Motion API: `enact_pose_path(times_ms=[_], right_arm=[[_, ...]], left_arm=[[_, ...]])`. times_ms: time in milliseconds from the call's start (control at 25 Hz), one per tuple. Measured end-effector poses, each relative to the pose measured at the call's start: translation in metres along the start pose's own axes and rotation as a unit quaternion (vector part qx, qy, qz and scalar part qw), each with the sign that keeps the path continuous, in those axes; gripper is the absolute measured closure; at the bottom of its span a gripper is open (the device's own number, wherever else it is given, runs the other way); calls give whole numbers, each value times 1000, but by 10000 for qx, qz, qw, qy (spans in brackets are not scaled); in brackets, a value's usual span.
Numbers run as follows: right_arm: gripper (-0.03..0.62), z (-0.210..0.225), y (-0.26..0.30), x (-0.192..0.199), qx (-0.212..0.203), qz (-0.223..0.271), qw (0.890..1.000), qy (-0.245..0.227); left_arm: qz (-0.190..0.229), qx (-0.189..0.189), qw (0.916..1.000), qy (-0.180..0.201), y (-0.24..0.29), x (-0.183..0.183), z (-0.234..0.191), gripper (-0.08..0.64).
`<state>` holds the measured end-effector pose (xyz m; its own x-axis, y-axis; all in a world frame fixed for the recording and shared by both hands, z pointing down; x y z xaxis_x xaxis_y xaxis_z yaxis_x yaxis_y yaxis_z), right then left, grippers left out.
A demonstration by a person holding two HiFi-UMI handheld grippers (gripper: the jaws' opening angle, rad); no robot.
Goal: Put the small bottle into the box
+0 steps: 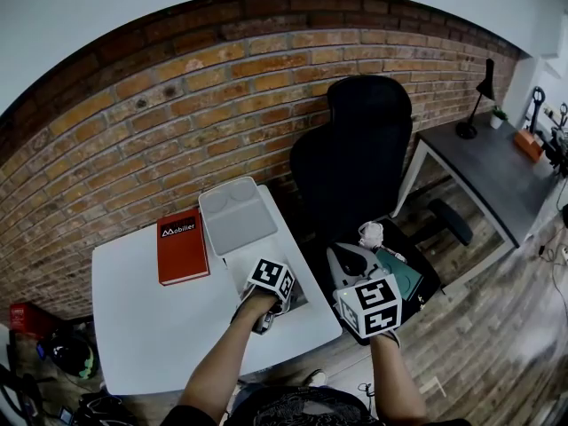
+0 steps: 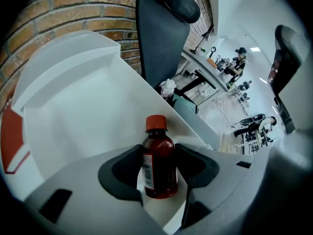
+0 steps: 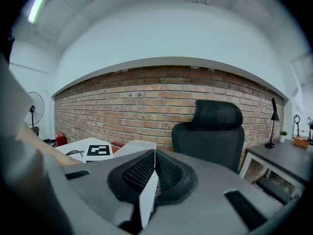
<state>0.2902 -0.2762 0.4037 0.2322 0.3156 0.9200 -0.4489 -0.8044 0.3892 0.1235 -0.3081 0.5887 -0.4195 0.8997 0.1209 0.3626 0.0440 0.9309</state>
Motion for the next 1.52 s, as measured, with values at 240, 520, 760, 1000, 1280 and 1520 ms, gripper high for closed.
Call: enact_pose_path(times_ms=[240, 520, 760, 1000, 1280, 1520], right_arm=[[571, 3, -2, 4, -29, -50, 10000, -3], [571, -4, 2, 3, -132, -66, 9999, -33], [571, -12, 9, 0, -259, -106, 9996, -76], [571, -20, 18, -6, -359, -118, 9992, -92], [571, -35, 29, -19, -439, -102, 9989, -110], [571, -55, 38, -36, -492, -15, 9986, -195]], left_arm=[[65, -18, 9999, 105, 1, 0, 1, 327], [236, -79, 9997, 13, -9, 0, -4, 327], [576, -153, 9982, 25, -29, 0, -5, 327], [1172, -197, 9929, 93, -64, -2, -8, 327], [2256, -421, 9733, 72, -129, 4, -24, 330], [3095, -801, 9475, 115, -189, 18, -37, 363]])
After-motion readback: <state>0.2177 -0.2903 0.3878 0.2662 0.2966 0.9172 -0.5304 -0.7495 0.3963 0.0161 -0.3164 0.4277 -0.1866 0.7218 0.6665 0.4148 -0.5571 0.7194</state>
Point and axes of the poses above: the fingertips, and each gripper's own axes: y forward along the fingers, z to its right, x out of its underside, the point moved 8 cm from there along -y, backward along the fingers, and after that the axes turned 7 degrees about -z, right-handed, at the moved point
